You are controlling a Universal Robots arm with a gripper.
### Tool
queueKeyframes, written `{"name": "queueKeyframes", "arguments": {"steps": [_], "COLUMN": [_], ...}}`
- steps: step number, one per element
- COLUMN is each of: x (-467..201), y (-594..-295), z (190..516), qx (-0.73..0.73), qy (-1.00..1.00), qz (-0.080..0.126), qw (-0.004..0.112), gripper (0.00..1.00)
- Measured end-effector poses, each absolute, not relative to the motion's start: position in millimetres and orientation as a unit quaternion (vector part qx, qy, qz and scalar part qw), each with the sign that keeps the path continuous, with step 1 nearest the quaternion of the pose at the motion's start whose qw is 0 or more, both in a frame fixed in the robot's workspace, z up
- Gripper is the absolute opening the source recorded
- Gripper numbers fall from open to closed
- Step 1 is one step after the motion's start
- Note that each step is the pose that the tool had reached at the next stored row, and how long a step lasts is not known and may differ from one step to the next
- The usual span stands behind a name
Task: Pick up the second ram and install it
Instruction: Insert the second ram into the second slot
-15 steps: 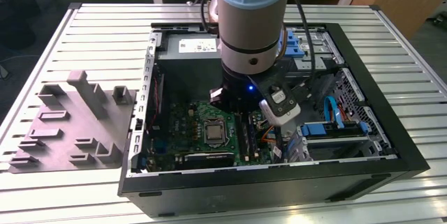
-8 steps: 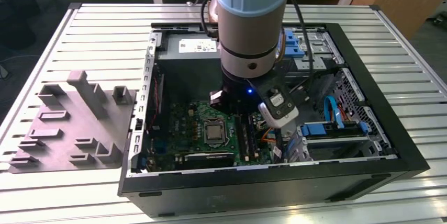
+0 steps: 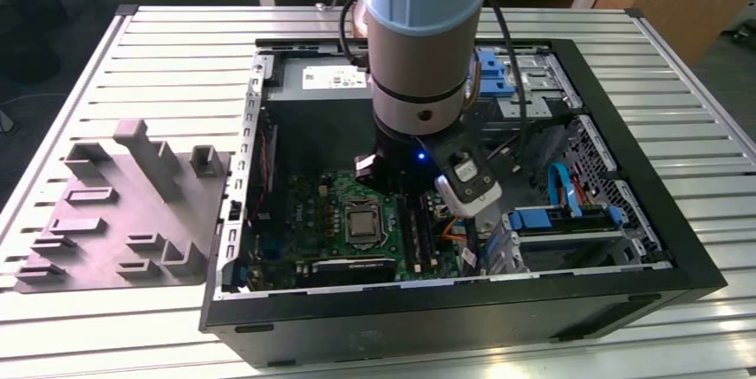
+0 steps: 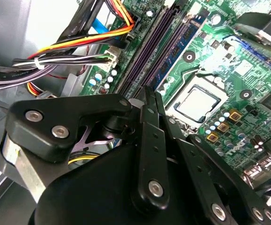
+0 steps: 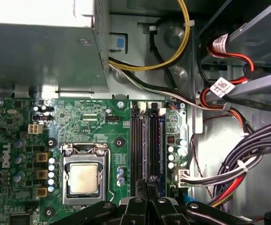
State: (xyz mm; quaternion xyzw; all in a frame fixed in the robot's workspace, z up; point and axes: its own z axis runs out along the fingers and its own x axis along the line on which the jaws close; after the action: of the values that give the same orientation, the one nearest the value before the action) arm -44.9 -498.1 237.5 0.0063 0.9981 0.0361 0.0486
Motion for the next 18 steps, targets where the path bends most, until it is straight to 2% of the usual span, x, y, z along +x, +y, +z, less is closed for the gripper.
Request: {"name": "queueKeyframes", "arguments": {"steps": [18], "x": [-44.9], "y": [-494.3], "z": [226.7], "qx": [0.006], "qy": [0.998], "qz": [0.036], "qw": [0.049], "gripper": [0.11]}}
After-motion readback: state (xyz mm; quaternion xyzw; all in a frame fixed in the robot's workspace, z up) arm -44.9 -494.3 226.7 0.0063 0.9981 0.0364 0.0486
